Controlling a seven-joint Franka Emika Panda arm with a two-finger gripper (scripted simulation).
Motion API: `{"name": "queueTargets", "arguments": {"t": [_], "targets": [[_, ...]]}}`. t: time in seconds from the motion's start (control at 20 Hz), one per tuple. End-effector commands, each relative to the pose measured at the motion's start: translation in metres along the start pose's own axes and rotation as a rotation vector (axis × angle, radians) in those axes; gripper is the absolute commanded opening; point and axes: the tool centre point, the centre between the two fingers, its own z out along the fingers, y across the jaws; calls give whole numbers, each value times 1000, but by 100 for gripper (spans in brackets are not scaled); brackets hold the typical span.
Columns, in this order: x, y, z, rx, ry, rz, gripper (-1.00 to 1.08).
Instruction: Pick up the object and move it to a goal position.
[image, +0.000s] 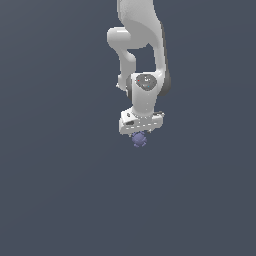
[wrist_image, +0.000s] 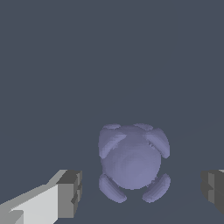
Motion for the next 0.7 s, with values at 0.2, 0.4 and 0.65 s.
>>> {"name": "queueTargets", "arguments": {"t": [0.2, 0.4, 0.65], "targets": [[-1, 0, 16, 0, 0, -1, 100], [-2, -1, 36, 0, 1, -2, 100], [-1, 0, 49, 0, 1, -3, 100]]}}
